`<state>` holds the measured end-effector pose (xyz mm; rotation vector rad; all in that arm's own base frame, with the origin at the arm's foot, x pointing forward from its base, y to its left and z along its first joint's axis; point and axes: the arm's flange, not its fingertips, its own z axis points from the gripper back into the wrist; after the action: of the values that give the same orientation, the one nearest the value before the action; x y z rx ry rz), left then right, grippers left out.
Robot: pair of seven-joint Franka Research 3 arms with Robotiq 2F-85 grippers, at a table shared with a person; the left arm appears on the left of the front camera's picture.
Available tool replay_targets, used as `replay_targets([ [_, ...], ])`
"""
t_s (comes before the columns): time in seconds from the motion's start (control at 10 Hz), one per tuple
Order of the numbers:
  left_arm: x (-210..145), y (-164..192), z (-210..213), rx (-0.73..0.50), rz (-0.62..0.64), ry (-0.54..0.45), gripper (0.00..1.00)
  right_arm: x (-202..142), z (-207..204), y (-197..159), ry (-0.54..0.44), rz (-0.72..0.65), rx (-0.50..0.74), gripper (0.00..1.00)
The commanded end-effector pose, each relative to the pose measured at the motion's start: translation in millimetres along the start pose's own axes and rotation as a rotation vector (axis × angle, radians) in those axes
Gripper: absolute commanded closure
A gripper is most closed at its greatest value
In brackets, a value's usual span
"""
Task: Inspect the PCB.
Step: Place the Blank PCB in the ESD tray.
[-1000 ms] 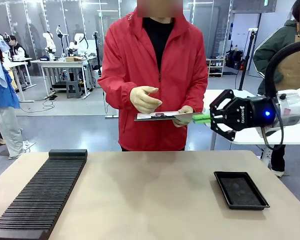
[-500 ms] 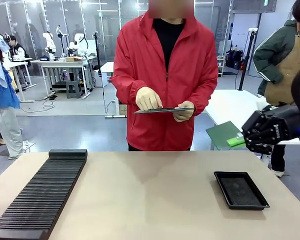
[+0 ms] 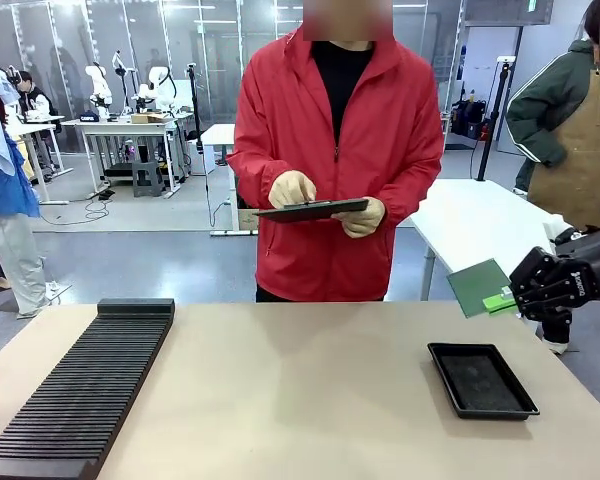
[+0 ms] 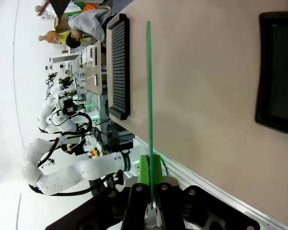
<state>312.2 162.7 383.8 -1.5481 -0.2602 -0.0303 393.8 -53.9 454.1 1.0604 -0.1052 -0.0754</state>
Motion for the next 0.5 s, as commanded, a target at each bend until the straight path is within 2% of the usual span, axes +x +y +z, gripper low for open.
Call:
replay_targets([
  [0.0, -0.7, -0.1, 0.8, 0.003, -0.001, -0.001, 0.00, -1.6, -1.0, -1.9, -0.026, 0.071, 0.010, 0.97],
  [0.4, -0.7, -0.1, 0.8, 0.003, -0.001, -0.001, 0.00, 0.2, 2.3, -1.4, -0.009, 0.023, -0.002, 0.97],
])
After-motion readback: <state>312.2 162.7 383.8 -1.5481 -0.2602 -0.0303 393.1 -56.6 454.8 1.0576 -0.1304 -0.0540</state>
